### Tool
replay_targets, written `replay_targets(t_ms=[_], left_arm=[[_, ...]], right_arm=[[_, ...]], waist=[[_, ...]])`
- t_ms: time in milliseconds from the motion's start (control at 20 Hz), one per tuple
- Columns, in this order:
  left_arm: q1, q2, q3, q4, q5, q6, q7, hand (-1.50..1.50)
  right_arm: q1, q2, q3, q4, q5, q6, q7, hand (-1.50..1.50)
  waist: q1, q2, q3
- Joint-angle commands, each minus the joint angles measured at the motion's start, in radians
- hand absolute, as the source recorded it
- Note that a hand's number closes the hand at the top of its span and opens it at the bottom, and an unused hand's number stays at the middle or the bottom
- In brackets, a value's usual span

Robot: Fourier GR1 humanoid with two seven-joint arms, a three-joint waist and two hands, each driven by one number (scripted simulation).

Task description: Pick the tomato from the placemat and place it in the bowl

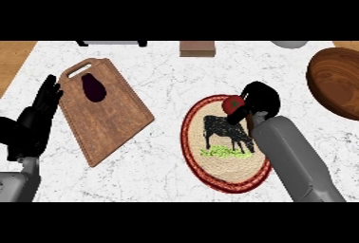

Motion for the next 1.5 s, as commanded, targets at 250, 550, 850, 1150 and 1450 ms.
replay_targets(t_ms=[250, 550, 850, 1150, 1450], left_arm=[[-0.017, -0.009, 0.010, 0.020, -0.034, 0.007, 0.018, 0.00], [0.011, -0.005, 0.024, -0.020, -0.020, 0.002, 0.044, 0.00], [0.052, -0.001, 0.038, -0.084, -0.031, -0.030, 0.053, 0.00], [-0.011, -0.021, 0.064, -0.054, -0.040, -0.043, 0.087, 0.00], [0.013, -0.030, 0.066, -0.077, -0.062, -0.054, 0.061, 0.00]], right_arm=[[-0.141, -0.182, -0.024, -0.104, 0.085, 0.025, -0.097, 1.50], [-0.215, -0.261, -0.097, -0.274, 0.158, -0.072, 0.008, 1.50], [-0.187, -0.329, -0.217, -0.384, 0.118, 0.003, 0.031, 1.50], [-0.134, -0.362, -0.356, -0.274, 0.041, -0.060, -0.126, 1.50], [-0.124, -0.405, -0.472, 0.020, -0.015, -0.209, -0.402, 1.50]], waist=[[-0.020, -0.009, 0.000], [-0.026, -0.016, 0.000], [-0.013, -0.008, 0.000], [-0.007, -0.003, 0.001], [0.008, 0.002, 0.001]])
